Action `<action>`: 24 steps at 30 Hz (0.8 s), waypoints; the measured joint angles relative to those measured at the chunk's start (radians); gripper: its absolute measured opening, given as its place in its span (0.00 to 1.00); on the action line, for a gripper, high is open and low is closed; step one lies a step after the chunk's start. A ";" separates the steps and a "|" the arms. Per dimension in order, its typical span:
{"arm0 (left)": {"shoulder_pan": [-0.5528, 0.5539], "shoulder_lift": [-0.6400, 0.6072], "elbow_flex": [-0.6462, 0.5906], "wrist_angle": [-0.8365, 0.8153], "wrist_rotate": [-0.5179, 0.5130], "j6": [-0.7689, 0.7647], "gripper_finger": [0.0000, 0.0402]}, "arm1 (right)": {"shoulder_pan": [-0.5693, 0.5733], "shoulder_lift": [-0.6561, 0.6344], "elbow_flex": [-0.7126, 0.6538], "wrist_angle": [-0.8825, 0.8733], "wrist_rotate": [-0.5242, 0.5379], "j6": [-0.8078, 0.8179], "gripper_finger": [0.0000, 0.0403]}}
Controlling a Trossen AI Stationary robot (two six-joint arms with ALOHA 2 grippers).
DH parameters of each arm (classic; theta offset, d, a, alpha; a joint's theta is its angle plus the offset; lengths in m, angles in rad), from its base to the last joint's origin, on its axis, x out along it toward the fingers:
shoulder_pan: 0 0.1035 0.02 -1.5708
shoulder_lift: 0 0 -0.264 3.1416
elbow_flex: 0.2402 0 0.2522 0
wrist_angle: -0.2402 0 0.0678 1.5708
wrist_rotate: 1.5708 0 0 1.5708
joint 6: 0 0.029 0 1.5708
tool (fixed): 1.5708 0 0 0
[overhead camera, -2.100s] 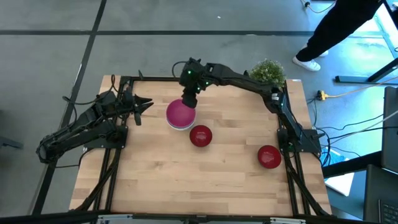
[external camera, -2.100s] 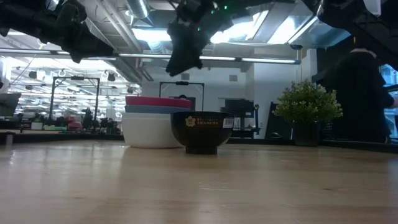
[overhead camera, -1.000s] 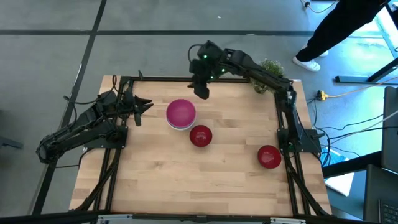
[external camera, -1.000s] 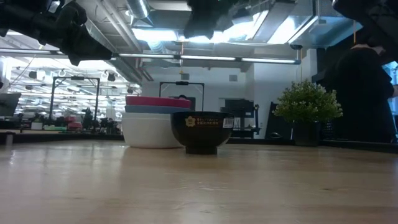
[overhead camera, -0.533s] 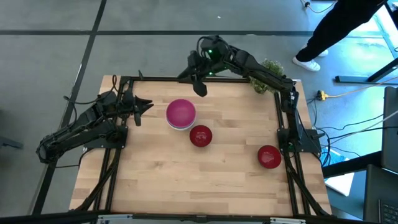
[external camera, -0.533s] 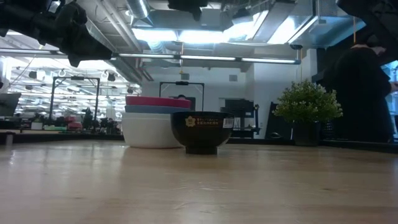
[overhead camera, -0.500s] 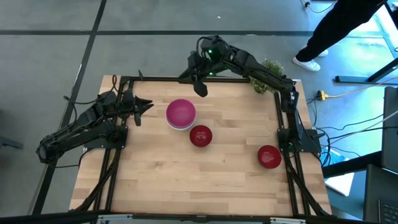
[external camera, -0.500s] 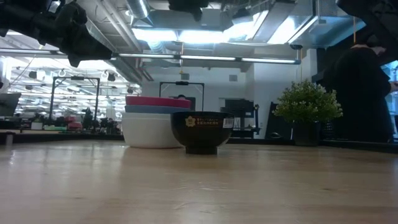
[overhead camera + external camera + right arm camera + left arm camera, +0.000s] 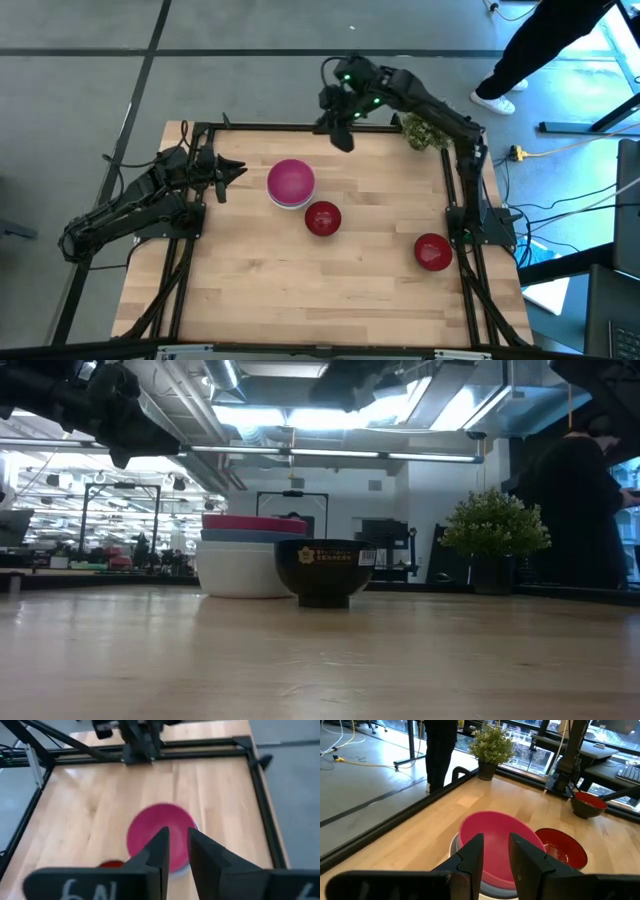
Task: Nest bowls inside each other
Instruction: Stack the right red bowl into the pink bowl
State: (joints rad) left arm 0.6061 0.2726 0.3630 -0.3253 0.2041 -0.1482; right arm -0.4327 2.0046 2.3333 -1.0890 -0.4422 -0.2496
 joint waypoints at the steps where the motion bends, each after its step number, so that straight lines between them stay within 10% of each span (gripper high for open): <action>1: 0.000 0.000 0.000 0.000 0.000 0.000 0.21 | -0.008 -0.013 0.000 -0.023 0.002 -0.002 0.16; 16: 0.000 0.000 0.000 0.000 -0.029 0.001 0.21 | -0.018 -0.188 -0.034 -0.116 0.055 -0.016 0.12; 24: 0.000 0.000 0.000 0.001 -0.029 -0.028 0.21 | -0.064 -0.523 -0.576 0.208 0.107 0.047 0.12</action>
State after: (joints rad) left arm 0.6061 0.2726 0.3630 -0.3248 0.1751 -0.1761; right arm -0.4968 1.4819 1.7574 -0.8810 -0.3352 -0.2022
